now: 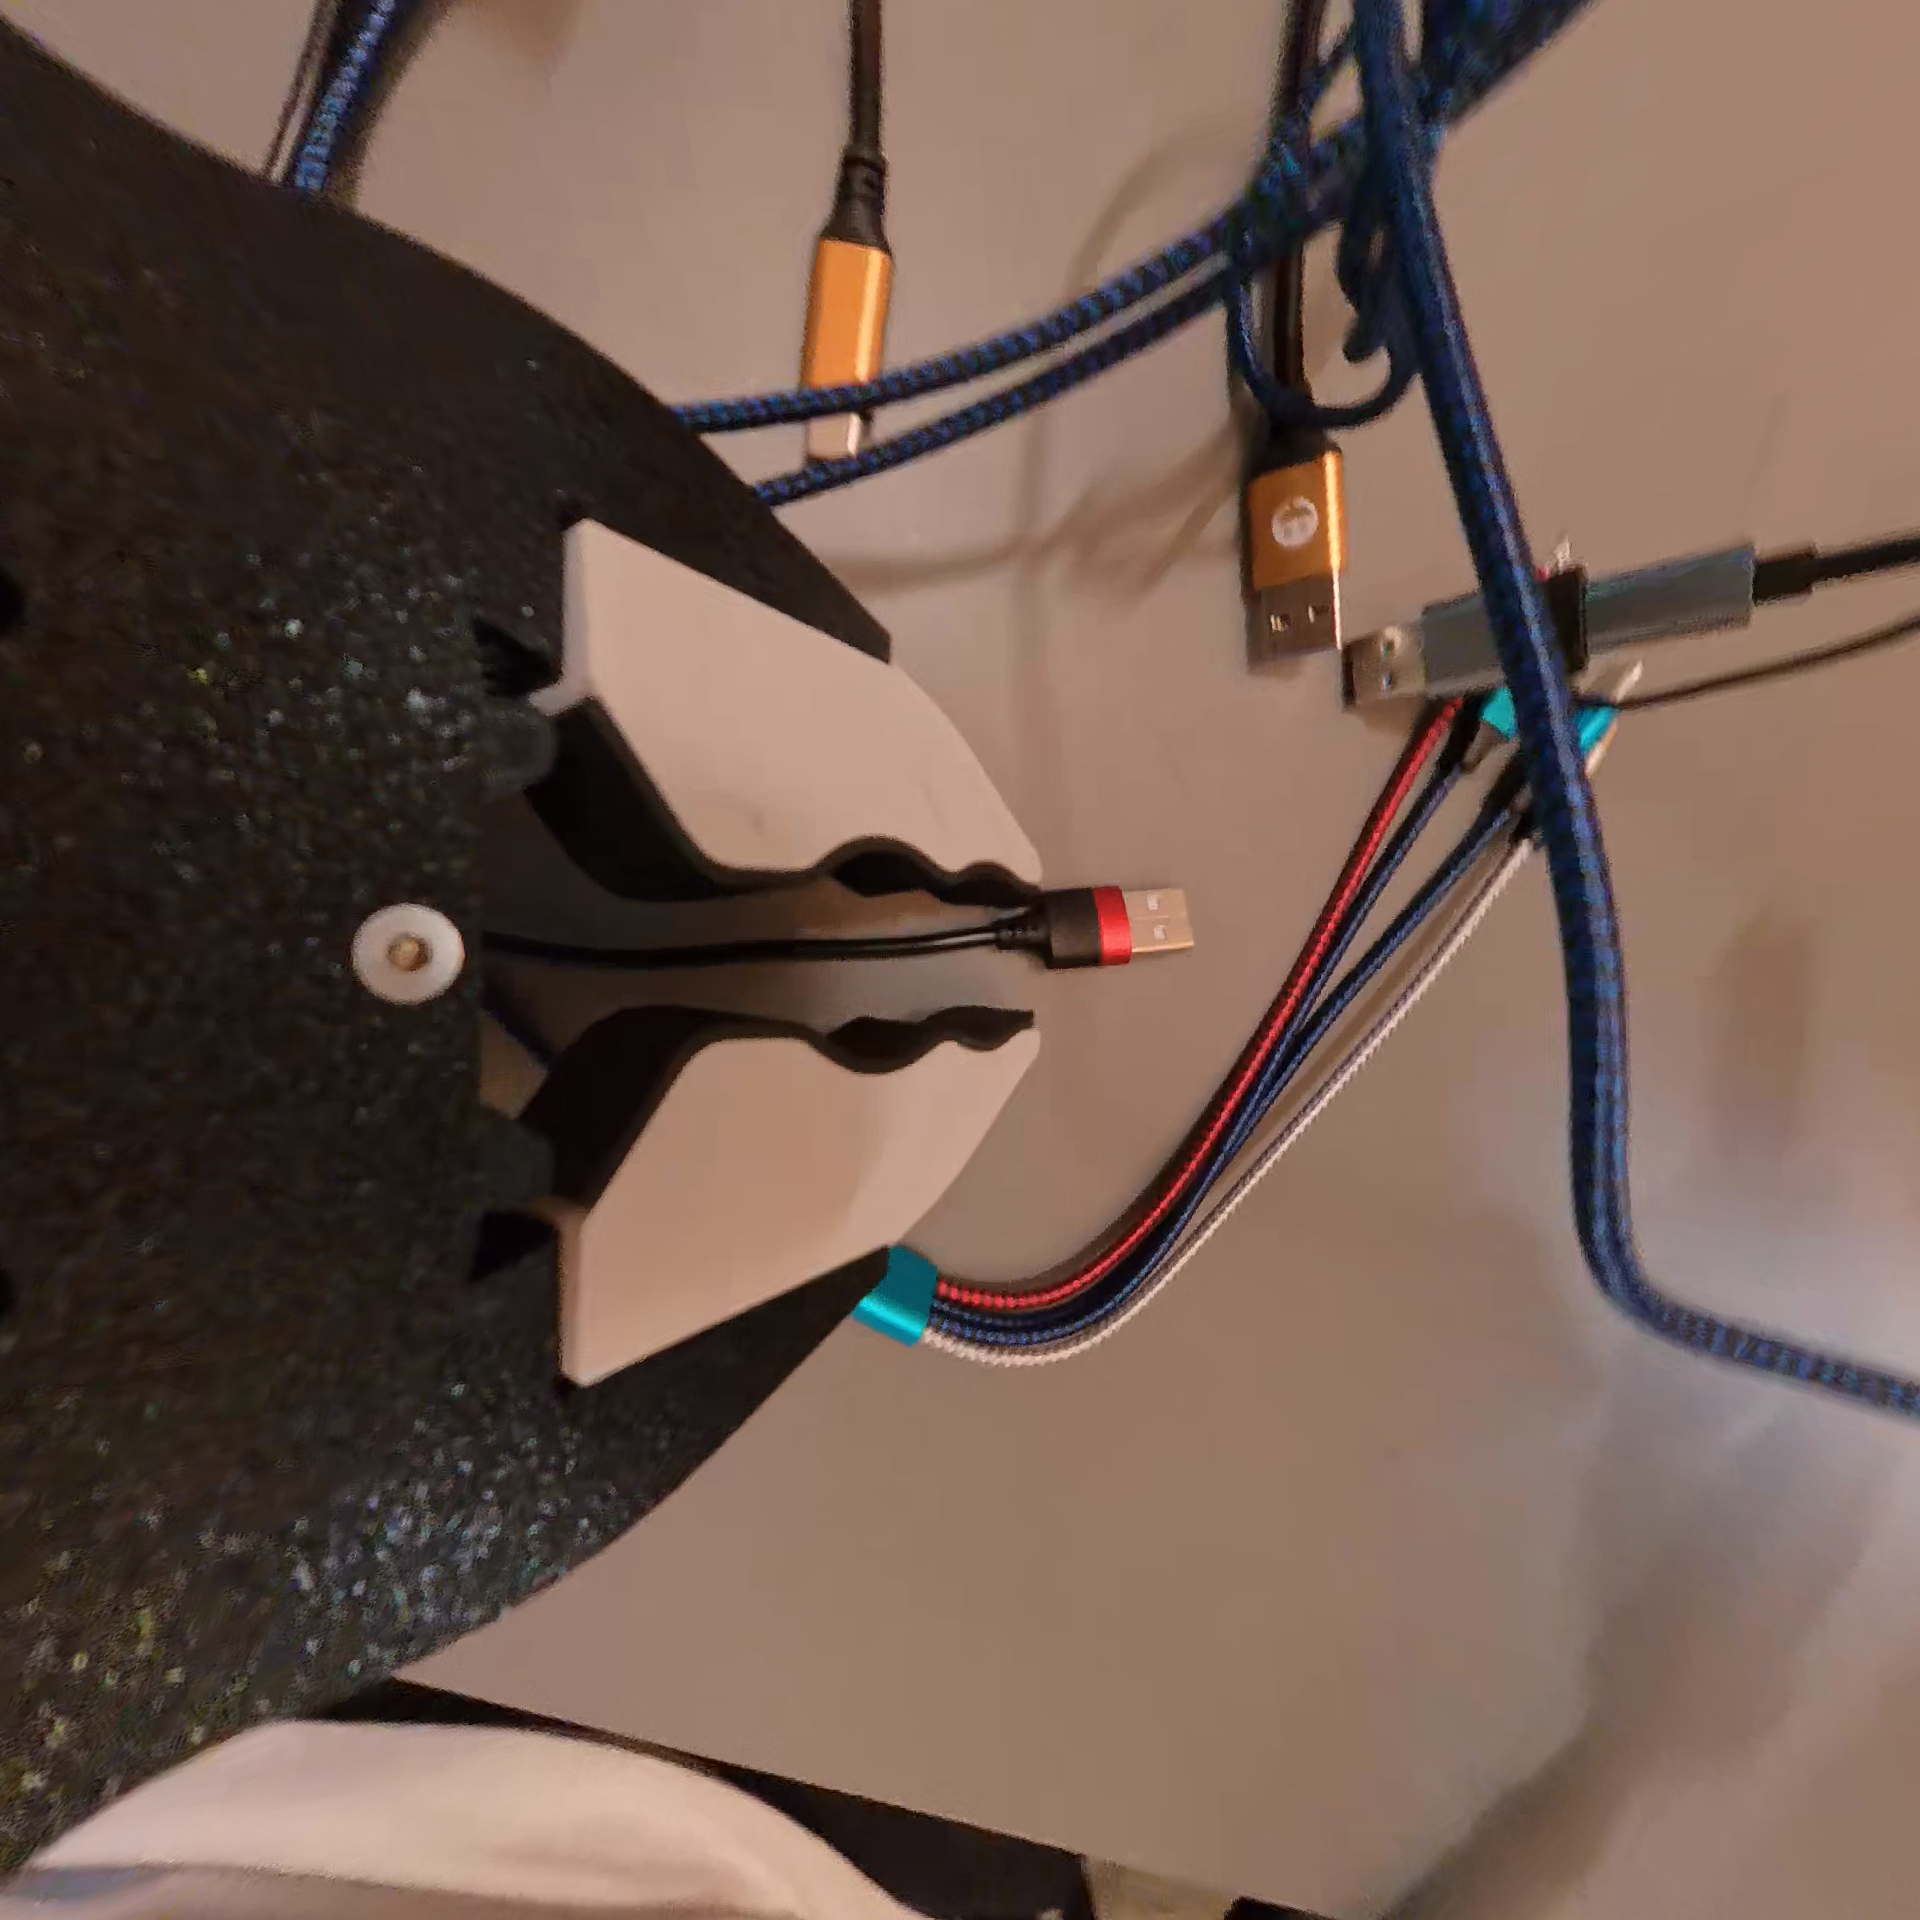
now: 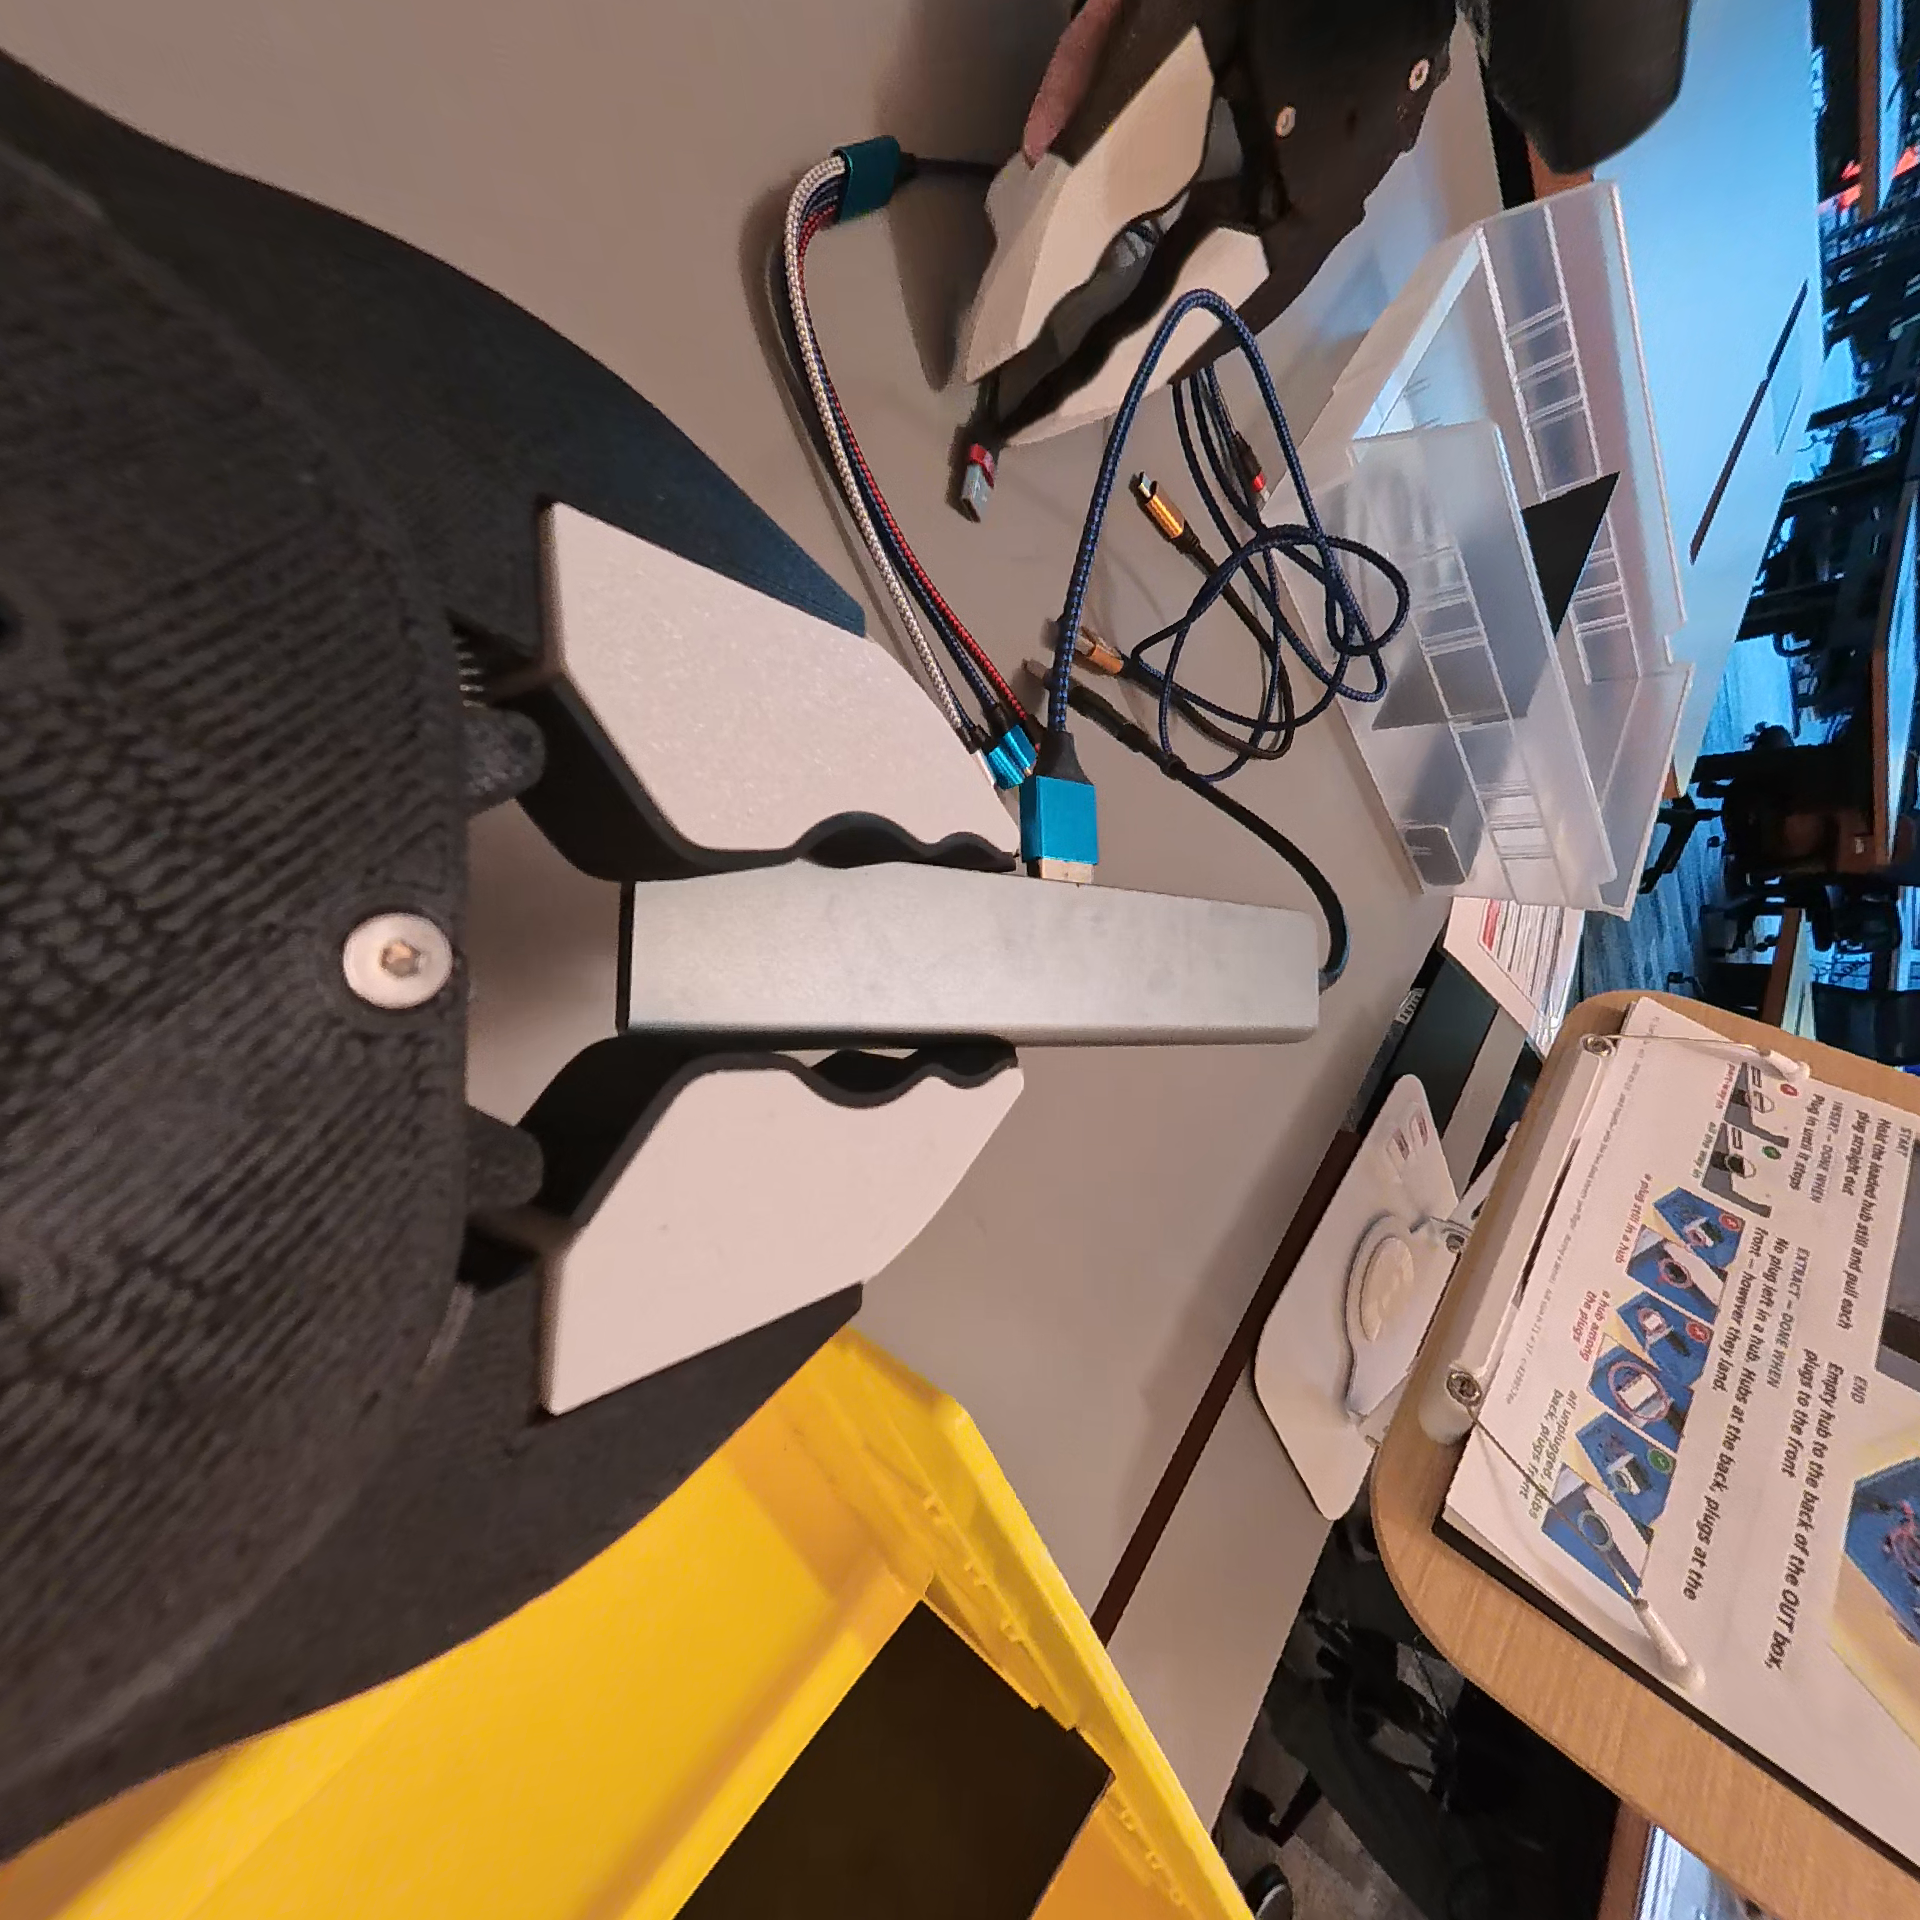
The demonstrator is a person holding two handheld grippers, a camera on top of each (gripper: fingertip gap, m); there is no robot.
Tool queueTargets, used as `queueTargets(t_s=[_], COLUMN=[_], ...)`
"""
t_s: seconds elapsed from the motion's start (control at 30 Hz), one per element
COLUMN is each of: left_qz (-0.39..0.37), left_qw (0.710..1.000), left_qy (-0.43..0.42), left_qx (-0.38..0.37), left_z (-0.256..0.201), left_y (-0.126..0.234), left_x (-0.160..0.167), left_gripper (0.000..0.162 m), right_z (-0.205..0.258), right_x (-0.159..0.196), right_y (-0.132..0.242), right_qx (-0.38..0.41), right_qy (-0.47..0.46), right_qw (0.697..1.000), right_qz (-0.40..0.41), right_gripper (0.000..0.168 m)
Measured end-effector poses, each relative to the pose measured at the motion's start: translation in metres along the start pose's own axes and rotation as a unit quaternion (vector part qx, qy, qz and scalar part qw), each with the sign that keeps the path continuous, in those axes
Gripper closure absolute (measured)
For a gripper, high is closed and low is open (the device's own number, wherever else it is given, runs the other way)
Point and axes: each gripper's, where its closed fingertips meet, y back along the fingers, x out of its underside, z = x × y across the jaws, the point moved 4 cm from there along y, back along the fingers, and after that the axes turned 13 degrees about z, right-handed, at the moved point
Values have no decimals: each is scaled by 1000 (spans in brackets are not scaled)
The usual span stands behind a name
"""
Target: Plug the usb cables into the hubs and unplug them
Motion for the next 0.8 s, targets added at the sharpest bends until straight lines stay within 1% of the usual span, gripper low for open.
queueTargets(t_s=[0.1,0.17,0.23,0.27,0.37,0.5,0.63,0.8], left_qz=[-12,-14,-17,-19,-15,0,6,3], left_qw=[998,995,993,993,995,997,992,993], left_qy=[59,102,117,119,99,40,-17,-11], left_qx=[5,8,7,3,-19,-67,-122,-121], left_z=[5,6,7,7,5,0,-4,-4], left_y=[2,2,1,1,0,-3,-5,-5], left_x=[-1,-1,0,0,1,2,3,3], left_gripper=[143,149,159,159,159,157,157,157], right_z=[-1,-1,-1,-1,0,0,0,3], right_x=[0,1,1,1,1,2,2,1], right_y=[0,0,-1,-1,-2,-1,-2,-5], right_qx=[0,-1,-3,-3,-3,-3,-4,-5], right_qy=[-1,-2,-2,-2,-2,-2,-2,2], right_qw=[1000,1000,1000,1000,1000,1000,1000,1000], right_qz=[0,0,1,1,2,3,4,3], right_gripper=[136,136,136,136,136,136,136,136])
